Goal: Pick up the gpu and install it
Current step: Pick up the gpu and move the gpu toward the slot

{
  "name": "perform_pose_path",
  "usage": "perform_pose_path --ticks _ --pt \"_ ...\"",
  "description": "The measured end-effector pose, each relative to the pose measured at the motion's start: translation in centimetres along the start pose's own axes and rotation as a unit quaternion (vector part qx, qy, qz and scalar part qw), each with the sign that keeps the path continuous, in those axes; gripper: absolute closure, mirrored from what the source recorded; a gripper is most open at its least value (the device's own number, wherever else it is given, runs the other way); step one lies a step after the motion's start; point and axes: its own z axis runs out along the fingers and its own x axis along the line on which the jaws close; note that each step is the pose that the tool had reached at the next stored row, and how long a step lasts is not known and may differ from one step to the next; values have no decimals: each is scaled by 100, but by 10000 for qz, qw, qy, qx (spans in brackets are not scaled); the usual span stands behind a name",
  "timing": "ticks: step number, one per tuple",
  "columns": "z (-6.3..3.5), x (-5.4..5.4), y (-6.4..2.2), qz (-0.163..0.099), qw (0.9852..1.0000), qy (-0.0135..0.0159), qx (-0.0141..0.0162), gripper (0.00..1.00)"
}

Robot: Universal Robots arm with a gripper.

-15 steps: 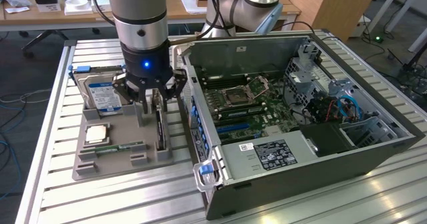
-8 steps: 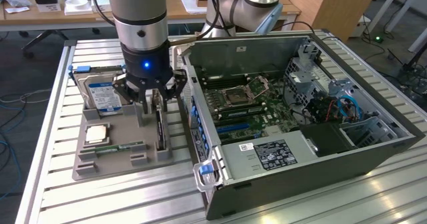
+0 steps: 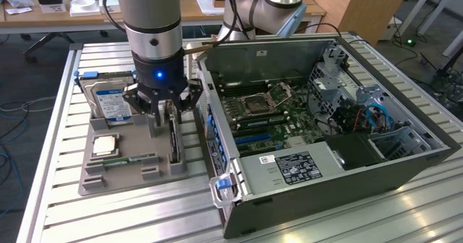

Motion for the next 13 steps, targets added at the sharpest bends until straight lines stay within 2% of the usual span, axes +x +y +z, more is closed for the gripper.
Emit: perform_pose_path --ticks 13 --pt "43 1 -1 0 10000 -1 -1 53"
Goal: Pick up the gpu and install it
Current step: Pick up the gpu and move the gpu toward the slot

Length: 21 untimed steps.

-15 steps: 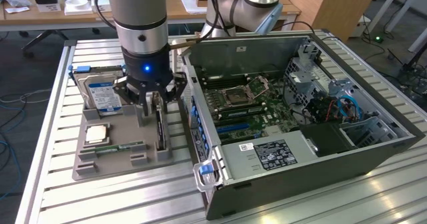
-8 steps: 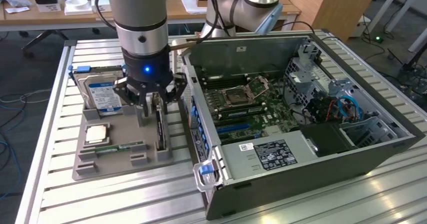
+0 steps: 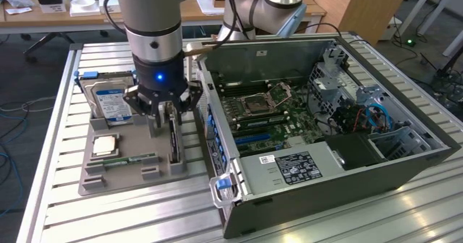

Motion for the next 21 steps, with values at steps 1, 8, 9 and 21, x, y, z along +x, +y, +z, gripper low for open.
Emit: perform_pose_path --ticks 1,8,9,21 --pt "6 0 0 0 10000 0 0 53" --pt "47 2 -2 1 10000 1 0 53" --pt "47 2 -2 1 10000 1 -1 53" --pt "159 -9 -4 0 10000 1 -1 53"
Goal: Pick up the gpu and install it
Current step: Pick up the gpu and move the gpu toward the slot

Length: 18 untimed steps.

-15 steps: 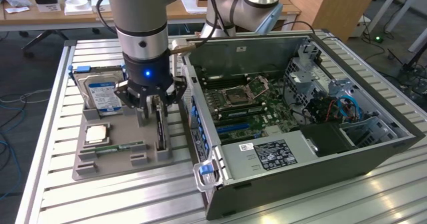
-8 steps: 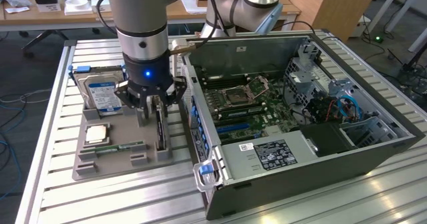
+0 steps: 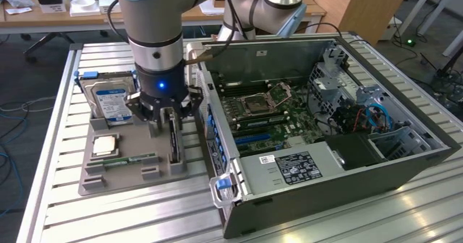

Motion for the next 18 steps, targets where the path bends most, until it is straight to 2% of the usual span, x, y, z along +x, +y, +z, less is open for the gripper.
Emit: perform_pose_path --ticks 18 --pt "98 -19 12 1 10000 -1 11 53"
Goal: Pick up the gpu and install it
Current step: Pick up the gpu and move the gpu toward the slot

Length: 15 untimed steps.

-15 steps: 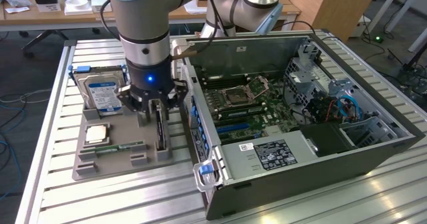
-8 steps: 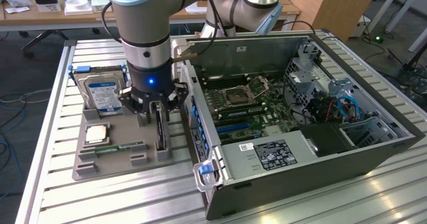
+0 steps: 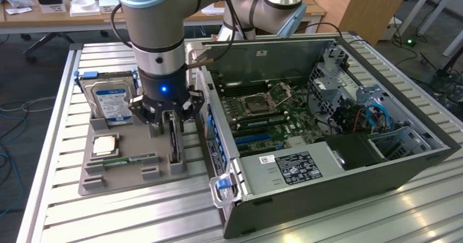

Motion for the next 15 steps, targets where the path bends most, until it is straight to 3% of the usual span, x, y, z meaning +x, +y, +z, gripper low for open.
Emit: perform_pose_path --ticks 10,15 --pt "35 2 17 -1 10000 -1 16 53" --pt "47 3 24 -1 10000 -4 38 53"
